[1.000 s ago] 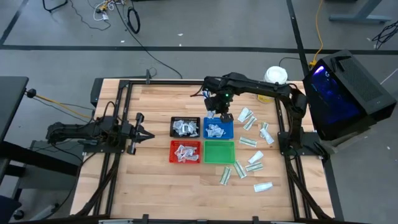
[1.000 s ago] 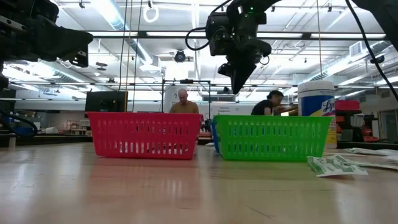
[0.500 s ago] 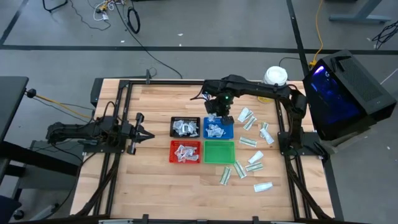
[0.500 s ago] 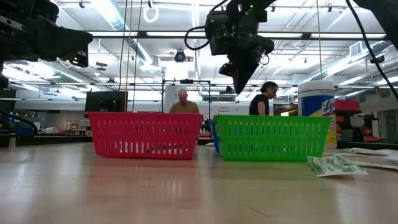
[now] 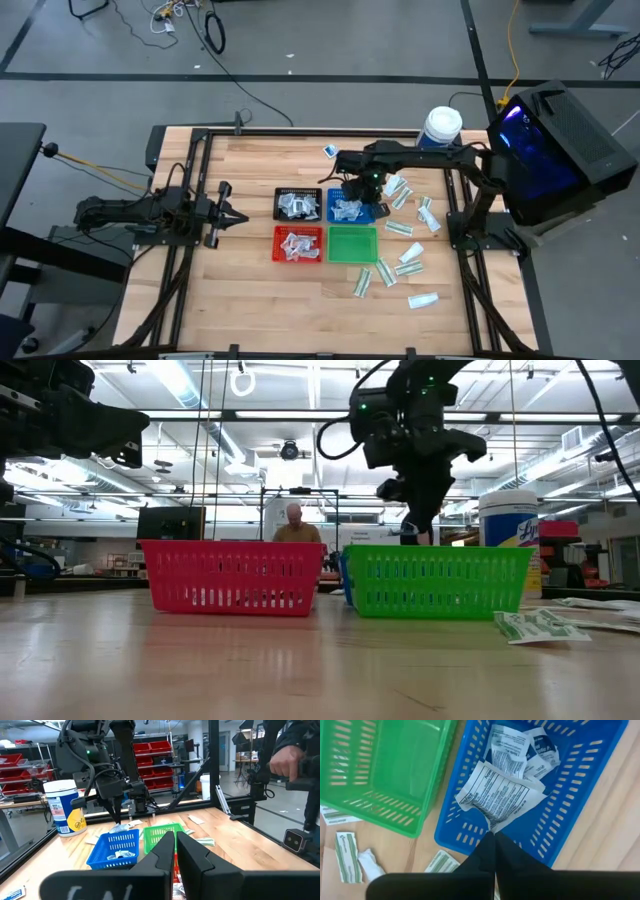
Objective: Pick & Place First Aid Supplies
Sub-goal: Put the blue alcohol pad into the blue bin
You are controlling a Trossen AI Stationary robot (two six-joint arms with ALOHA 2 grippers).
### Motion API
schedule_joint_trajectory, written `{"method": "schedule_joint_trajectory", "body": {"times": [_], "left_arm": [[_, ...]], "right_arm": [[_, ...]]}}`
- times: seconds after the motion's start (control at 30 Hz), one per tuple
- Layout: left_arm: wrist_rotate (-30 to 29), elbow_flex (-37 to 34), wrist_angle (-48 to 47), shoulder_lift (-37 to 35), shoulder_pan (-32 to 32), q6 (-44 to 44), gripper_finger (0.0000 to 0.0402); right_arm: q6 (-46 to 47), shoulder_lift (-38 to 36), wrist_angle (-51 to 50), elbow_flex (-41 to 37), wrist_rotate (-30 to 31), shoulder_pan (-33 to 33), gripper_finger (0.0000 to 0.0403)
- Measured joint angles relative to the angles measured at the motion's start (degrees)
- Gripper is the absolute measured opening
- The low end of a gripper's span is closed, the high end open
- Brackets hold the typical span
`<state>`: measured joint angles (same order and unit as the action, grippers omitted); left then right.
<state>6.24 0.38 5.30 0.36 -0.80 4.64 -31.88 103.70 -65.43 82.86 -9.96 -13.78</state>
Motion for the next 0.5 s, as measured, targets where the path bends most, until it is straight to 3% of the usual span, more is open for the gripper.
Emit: {"method": "schedule_joint_trajectory", "body": {"times": [0.5], "left_arm": [[0.0, 0.01, 0.0, 0.0, -0.01, 0.0, 0.0025]], "right_arm": [[0.09, -0.97, 6.29, -0.3, 0.05, 0.02, 0.0004]]}}
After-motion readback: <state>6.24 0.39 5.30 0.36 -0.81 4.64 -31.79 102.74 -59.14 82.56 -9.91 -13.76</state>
